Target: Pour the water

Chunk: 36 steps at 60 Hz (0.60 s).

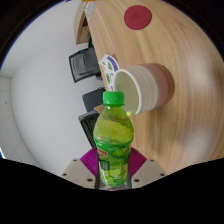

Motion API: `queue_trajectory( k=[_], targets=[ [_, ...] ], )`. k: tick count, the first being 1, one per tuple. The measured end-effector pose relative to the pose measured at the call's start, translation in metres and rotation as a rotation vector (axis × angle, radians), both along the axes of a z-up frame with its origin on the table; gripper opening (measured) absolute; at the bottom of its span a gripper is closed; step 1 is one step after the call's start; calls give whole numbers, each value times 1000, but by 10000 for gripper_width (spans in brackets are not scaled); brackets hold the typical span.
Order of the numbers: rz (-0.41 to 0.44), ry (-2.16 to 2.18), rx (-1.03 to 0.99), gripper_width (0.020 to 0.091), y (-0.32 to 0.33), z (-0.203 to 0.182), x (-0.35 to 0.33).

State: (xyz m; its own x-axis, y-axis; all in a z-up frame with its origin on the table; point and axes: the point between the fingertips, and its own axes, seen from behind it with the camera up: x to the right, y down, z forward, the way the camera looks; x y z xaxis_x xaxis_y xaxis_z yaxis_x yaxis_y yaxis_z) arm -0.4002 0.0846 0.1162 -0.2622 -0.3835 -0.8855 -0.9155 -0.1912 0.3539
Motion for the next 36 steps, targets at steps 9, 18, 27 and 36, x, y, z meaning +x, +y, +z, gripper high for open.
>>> queue_trajectory(
  k=[9,18,27,36],
  targets=[
    [15,29,-4,357,-2,-1,-4],
    [46,-42,18,356,-6,9,-2],
    [145,-367,121,358,-14,51,14],
    [251,-919,229,359,-17,101,68]
  ],
)
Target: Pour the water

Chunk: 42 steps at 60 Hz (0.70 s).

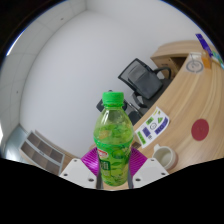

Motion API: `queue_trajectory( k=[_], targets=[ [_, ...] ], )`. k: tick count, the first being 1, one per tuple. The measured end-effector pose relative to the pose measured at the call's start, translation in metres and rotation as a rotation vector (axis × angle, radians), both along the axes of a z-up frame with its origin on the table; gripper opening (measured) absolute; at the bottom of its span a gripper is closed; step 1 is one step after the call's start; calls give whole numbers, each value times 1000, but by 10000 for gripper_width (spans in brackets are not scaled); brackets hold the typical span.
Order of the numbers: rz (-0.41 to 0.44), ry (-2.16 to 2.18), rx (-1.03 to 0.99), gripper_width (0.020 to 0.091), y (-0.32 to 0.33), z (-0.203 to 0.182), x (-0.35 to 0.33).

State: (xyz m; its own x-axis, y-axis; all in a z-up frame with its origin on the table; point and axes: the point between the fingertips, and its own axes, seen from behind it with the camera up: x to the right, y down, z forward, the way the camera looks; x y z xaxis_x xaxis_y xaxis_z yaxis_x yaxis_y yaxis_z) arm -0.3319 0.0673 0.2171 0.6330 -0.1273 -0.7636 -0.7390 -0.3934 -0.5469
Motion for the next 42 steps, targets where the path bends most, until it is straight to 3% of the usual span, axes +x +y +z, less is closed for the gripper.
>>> queue_trajectory(
  k=[7,14,25,42],
  targets=[
    [35,-417,71,360,2,29,51],
    [5,-734,102,359,7,32,108],
    [-30,-870,89,359,12,-1,164],
    [-39,-889,-4,359,9,-107,225]
  ],
)
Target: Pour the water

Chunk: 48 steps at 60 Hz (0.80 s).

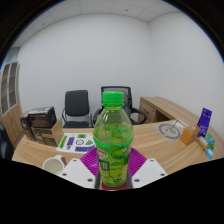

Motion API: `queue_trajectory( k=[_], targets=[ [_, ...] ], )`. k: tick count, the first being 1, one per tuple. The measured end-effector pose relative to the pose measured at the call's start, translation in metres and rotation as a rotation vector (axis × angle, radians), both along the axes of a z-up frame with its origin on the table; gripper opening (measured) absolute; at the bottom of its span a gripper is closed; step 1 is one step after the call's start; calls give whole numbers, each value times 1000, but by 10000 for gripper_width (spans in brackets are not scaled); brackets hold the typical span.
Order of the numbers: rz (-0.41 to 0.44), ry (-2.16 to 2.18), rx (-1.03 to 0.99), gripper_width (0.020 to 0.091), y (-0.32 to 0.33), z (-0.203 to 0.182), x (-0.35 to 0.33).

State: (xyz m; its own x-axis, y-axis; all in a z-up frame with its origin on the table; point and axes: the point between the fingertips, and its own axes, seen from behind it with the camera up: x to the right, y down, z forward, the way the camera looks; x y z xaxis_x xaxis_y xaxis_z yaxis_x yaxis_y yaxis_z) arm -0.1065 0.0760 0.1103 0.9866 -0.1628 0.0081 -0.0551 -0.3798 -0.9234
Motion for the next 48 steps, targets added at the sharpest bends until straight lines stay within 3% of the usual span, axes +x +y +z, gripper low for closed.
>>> queue_trajectory(
  k=[6,11,21,32,35,39,48],
  targets=[
    [16,-14,-16,358,2,-26,4],
    [31,-25,-47,407,-3,-50,6],
    [16,23,37,488,-10,-47,9],
    [31,34,-4,558,-12,-48,7],
    [45,48,-26,630,-17,-51,3],
    [69,75,-47,867,-27,-53,-3],
    [72,45,-141,853,-78,-60,-5]
  ],
)
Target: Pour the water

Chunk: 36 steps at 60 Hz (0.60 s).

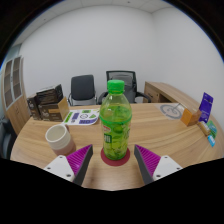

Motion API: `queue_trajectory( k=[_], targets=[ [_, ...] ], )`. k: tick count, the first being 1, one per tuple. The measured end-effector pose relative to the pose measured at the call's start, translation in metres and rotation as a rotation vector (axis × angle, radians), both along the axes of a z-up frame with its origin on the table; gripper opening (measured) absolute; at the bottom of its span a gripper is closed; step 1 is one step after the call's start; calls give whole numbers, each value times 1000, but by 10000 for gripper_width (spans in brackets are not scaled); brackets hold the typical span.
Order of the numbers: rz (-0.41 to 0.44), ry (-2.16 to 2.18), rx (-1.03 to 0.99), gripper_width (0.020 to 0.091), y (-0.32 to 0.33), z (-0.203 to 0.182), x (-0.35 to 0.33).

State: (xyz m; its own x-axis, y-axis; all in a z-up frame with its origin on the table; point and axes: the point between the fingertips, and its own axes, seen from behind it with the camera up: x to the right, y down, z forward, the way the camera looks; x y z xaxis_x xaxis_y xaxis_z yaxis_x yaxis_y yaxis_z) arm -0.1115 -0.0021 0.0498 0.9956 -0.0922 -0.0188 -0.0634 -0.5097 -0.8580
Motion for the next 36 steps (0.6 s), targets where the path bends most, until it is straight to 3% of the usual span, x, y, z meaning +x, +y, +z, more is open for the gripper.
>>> queue_trajectory(
  k=[17,36],
  targets=[
    [28,-41,-97,858,-108,58,-37],
    [5,-25,-1,857,-142,163,-93]
  ],
)
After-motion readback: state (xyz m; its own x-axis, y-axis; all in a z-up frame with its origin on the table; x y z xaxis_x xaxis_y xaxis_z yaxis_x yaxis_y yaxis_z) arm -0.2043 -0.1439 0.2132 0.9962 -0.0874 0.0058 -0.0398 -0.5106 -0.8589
